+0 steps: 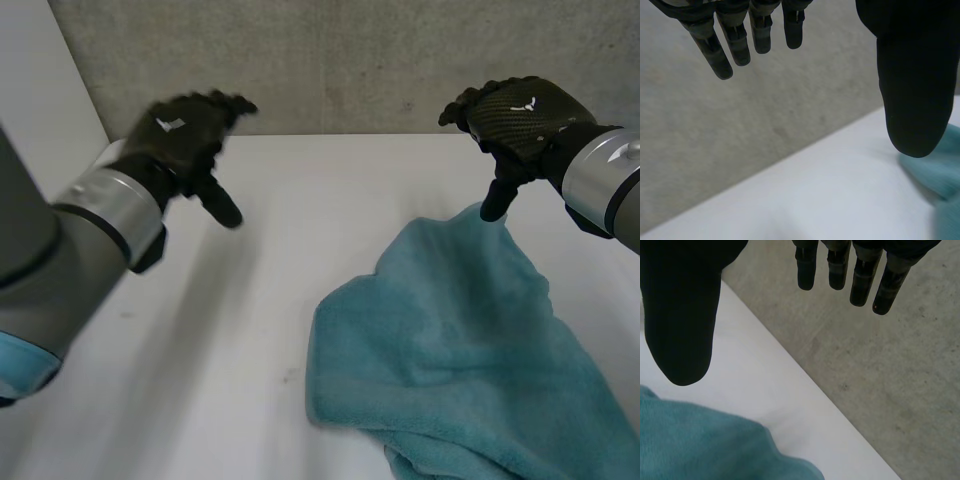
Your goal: Fold the laundry
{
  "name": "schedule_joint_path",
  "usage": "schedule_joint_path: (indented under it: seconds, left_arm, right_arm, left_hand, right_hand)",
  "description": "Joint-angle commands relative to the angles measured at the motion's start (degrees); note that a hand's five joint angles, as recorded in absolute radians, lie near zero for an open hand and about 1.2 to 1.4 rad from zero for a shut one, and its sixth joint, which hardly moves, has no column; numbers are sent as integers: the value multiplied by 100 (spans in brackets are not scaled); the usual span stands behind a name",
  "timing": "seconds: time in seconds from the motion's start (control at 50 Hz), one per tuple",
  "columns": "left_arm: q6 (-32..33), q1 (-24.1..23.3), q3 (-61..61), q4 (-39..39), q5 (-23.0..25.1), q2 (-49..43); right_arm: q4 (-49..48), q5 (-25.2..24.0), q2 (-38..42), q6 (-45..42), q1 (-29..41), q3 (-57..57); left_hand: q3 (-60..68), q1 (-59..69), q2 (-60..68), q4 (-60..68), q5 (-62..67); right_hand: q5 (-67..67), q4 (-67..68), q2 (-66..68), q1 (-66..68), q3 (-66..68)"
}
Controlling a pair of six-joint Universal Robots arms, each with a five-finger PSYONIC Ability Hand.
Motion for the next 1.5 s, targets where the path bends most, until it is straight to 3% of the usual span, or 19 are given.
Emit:
schedule_joint_path:
  seconds: [0.02,0.16,0.26,0.42,0.56,0.64,0.7,0.74,0.8,0.9,0.94,1.0,1.12,1.28,1.4,1.5]
  left_arm:
    - [209,-468,-109,3,17,-597]
    - [878,-671,-267,222,-18,-1090]
    - [896,-618,-276,468,-27,-1099]
    - [878,-215,-354,530,-62,-1011]
    - [878,-117,-618,574,-36,-818]
    - [887,-82,-803,583,-27,-713]
    - [887,-55,-917,592,-18,-616]
    - [887,-47,-979,609,-10,-563]
    - [896,-47,-1031,688,-9,-554]
    - [922,-47,-1137,977,17,-554]
    - [931,-47,-1128,1066,52,-598]
    - [931,-38,-1111,1224,227,-703]
    - [905,-47,-970,1760,1018,-1301]
    - [362,-344,-461,2262,1238,-1968]
    - [-466,-539,-337,2253,1501,-2224]
    - [-932,-548,-320,2227,2292,-2312]
  right_arm:
    - [54,78,19,-105,-16,378]
    - [274,26,19,132,10,1170]
    - [440,-44,-8,632,221,1863]
    - [344,-642,10,1124,704,2698]
    - [-130,-564,387,1169,1161,2813]
    - [-368,-204,625,1090,1214,2857]
    - [-473,235,695,1002,1258,2822]
    - [-561,464,643,906,1293,2735]
    - [-754,518,415,870,1285,2647]
    - [-922,457,-857,931,1267,2296]
    - [-878,412,-1026,949,1258,2137]
    - [-624,237,-1150,949,1250,1900]
    - [499,-368,-1282,941,1223,1583]
    - [1109,-1125,-1335,949,1145,1600]
    - [1109,-1179,-1502,949,951,1671]
    - [1056,-1170,-1589,949,846,1680]
  left_hand:
    - [128,234,185,176,119]
    - [94,200,151,142,85]
    - [77,183,134,125,68]
    - [10,116,67,58,1]
    - [-7,99,50,41,-16]
    - [-24,83,34,24,-33]
    - [-57,49,0,-9,-66]
    - [-91,15,-34,-43,-100]
    - [-108,-1,-50,-60,-117]
    - [-158,-52,-101,-110,-167]
    - [-225,-119,-168,-177,-234]
    - [-242,-136,-185,-194,-251]
    - [-247,-141,-190,-199,-256]
    - [-247,-141,-190,-199,-256]
    - [9,115,66,57,0]
    - [346,452,403,394,337]
  right_hand:
    - [-331,-326,-258,-129,-230]
    - [-331,-326,-258,-129,-230]
    - [-331,-326,-258,-129,-230]
    - [-331,-326,-258,-129,-230]
    - [-331,-326,-258,-129,-230]
    - [1068,1074,1142,1270,1170]
    - [3770,3776,3844,3972,3872]
    - [6654,6660,6727,6856,6755]
    - [6669,6674,6742,6871,6770]
    - [6669,6674,6742,6871,6770]
    - [6669,6674,6742,6871,6770]
    - [6669,6674,6742,6871,6770]
    - [6669,6674,6742,6871,6770]
    - [6669,6674,6742,6871,6770]
    - [6669,6674,6742,6871,6770]
    - [6669,6674,6742,6871,6770]
